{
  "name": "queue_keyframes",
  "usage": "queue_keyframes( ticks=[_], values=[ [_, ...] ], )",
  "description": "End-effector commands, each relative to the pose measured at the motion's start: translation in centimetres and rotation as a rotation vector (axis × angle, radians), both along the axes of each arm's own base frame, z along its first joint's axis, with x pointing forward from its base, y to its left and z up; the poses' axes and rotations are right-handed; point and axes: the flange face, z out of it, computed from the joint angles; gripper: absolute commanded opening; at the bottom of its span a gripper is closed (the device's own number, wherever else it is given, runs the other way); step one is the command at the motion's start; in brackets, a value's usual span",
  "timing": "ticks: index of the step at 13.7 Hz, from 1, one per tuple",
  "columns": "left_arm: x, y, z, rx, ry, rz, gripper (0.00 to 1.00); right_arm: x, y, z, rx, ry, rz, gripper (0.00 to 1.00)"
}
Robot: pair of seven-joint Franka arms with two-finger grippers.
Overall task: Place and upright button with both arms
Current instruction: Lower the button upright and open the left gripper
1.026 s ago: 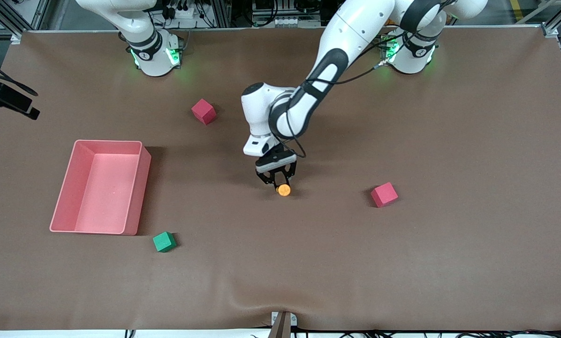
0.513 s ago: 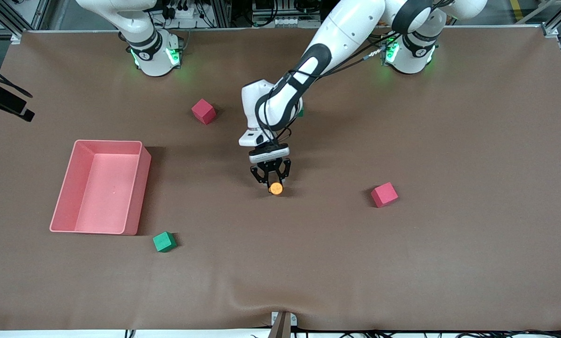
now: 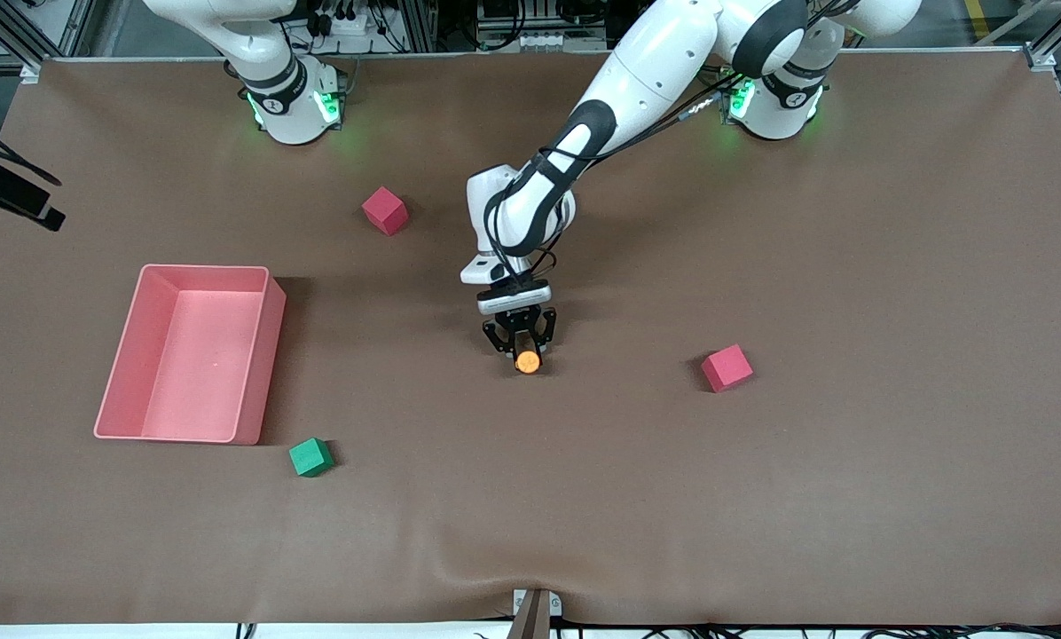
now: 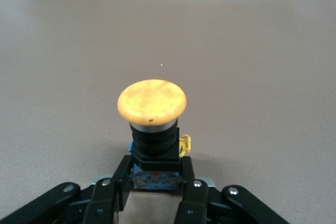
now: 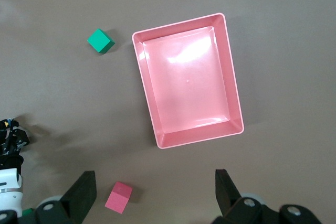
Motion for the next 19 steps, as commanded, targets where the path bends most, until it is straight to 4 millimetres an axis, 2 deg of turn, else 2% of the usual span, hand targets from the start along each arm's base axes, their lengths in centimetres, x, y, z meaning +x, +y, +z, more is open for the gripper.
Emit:
queue_keyframes(
  ticks=[1,2,6,8,11,13,15,17,19],
  values=[
    [-0.7,-0.4,-1.5,0.002,-0.02,-0.011,0.28,-0.3,0.5,0.0,0.008,-0.001,-0.002,1.0],
    [-0.9,-0.5,-1.5,-0.008,-0.015,-0.004,0.99,-0.2,0.5,0.0,0.007,-0.004,-0.002,1.0],
    [-1.0,-1.0,-0.3,-0.068,0.008,0.06,1.0,-0.3,0.7,0.0,0.009,-0.002,0.002,1.0],
    [-1.4,-1.7,1.4,-0.128,0.057,0.132,1.0,-0.5,0.1,0.1,0.008,0.0,0.002,1.0],
    [-1.6,-3.0,7.1,-0.251,0.136,0.292,1.0,-0.5,0.0,0.1,0.007,0.004,0.002,1.0],
    [-1.3,-3.4,11.5,-0.34,0.186,0.384,1.0,-0.5,0.1,0.1,0.007,0.006,0.004,1.0],
    [-1.2,-3.3,14.7,-0.391,0.227,0.467,1.0,-0.5,0.2,0.1,0.007,0.006,0.006,1.0],
    [0.0,-2.6,18.2,-0.422,0.221,0.478,1.0,-0.5,0.2,0.1,0.007,0.006,0.007,1.0],
    [2.7,-0.6,22.6,-0.465,0.264,0.5,1.0,-0.4,0.4,-0.1,0.007,0.009,0.01,1.0]
  ],
)
